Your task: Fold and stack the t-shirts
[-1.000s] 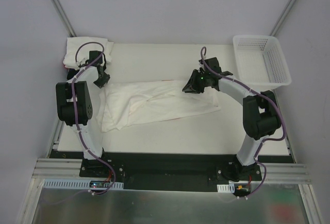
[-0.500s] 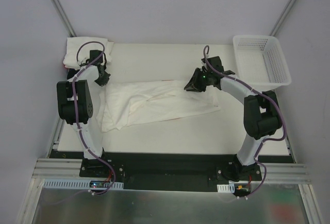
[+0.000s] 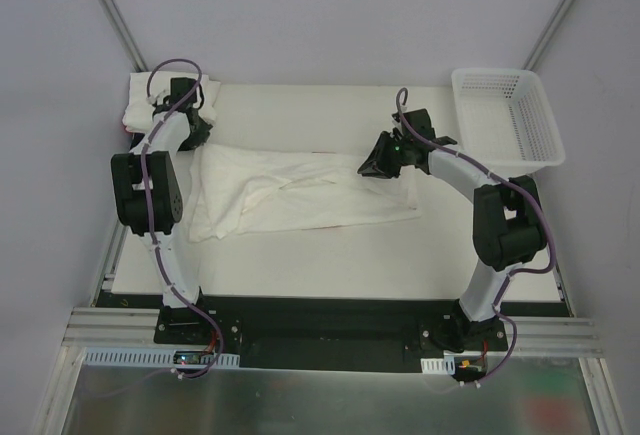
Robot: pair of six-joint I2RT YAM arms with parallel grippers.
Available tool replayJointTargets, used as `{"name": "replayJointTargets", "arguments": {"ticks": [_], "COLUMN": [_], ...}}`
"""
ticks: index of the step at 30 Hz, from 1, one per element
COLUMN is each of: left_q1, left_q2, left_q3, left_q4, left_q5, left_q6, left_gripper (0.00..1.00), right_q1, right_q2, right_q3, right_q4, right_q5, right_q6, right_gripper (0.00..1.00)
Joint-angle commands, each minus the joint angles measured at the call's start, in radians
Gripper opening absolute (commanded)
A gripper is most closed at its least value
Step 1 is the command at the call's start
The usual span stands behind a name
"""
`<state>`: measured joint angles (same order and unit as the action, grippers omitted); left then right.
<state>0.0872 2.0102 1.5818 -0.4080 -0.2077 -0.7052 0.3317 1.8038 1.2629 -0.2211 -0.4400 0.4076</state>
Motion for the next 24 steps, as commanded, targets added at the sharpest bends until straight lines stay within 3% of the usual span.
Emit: {"name": "replayJointTargets", "arguments": {"ticks": [1,17,18,19,22,24], "left_q1": [0.008,0.009,0.006,0.009,0.009,0.009], "left_q2": [0.03,0.225,0.242,0.258,0.285,0.288], "left_q3": [0.11,0.389,0.412,0.455,0.495,0.52], "left_q4": [-0.026,-0.034,-0.034,-0.037,-0.037,-0.037], "left_q5": [0.016,0.079,0.086,0.106,0.16,0.178], "left_q6": [0.044,0.118,0.128,0.15,0.174,0.208], "left_gripper": [0.0,0.0,0.03,0.18,0.47,0.56], "right_q1": [-0.008,-0.003,0.0,0.007,0.02,0.026], "right_q2": [-0.032,-0.051,-0.046,-0.04,-0.029,-0.027], "right_q3": [0.024,0.044,0.047,0.053,0.07,0.075], "right_q4": [0.009,-0.021,-0.023,-0.02,-0.029,-0.027], "right_q5": [-0.014,0.009,0.011,0.011,0.012,0.004], "right_q6": [0.005,-0.003,-0.004,-0.006,-0.015,-0.027], "right_gripper": [0.22,0.23,0.23,0.24,0.24,0.24]}}
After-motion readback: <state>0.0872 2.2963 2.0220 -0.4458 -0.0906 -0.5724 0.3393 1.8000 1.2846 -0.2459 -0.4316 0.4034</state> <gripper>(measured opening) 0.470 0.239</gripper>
